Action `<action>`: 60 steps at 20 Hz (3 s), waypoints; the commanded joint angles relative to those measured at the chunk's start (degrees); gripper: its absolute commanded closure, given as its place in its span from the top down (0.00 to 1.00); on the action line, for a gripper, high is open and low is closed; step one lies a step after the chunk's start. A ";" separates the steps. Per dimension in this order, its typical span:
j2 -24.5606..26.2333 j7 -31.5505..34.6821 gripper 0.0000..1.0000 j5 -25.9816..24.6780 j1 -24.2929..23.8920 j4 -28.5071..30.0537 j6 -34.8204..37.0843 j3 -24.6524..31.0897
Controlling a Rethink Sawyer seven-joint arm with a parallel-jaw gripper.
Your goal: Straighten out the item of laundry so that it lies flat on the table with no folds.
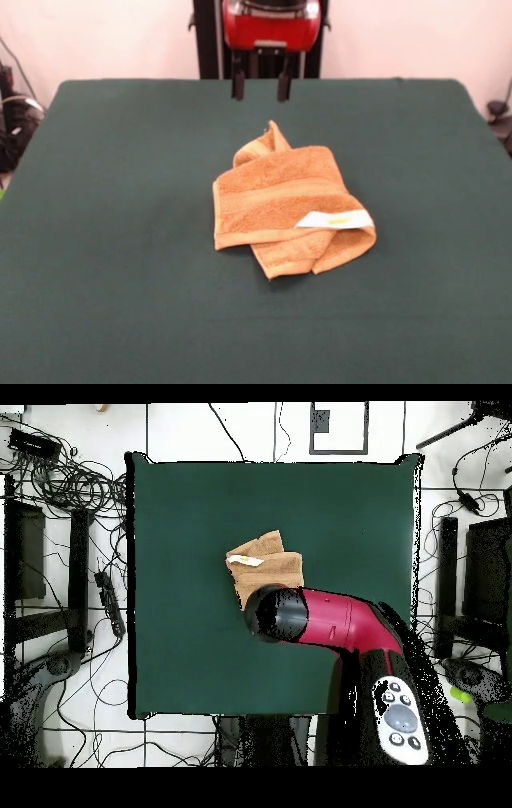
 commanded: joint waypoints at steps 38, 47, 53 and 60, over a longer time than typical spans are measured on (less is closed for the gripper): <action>15.69 -18.88 1.00 -29.87 -6.21 -22.30 -2.46 26.55; 19.52 -19.54 1.00 -29.89 -10.13 -22.31 2.68 33.41; 21.17 -20.30 1.00 -25.81 -13.15 -21.59 9.02 37.53; 23.39 -20.28 1.00 -19.27 -16.85 -20.84 17.95 42.92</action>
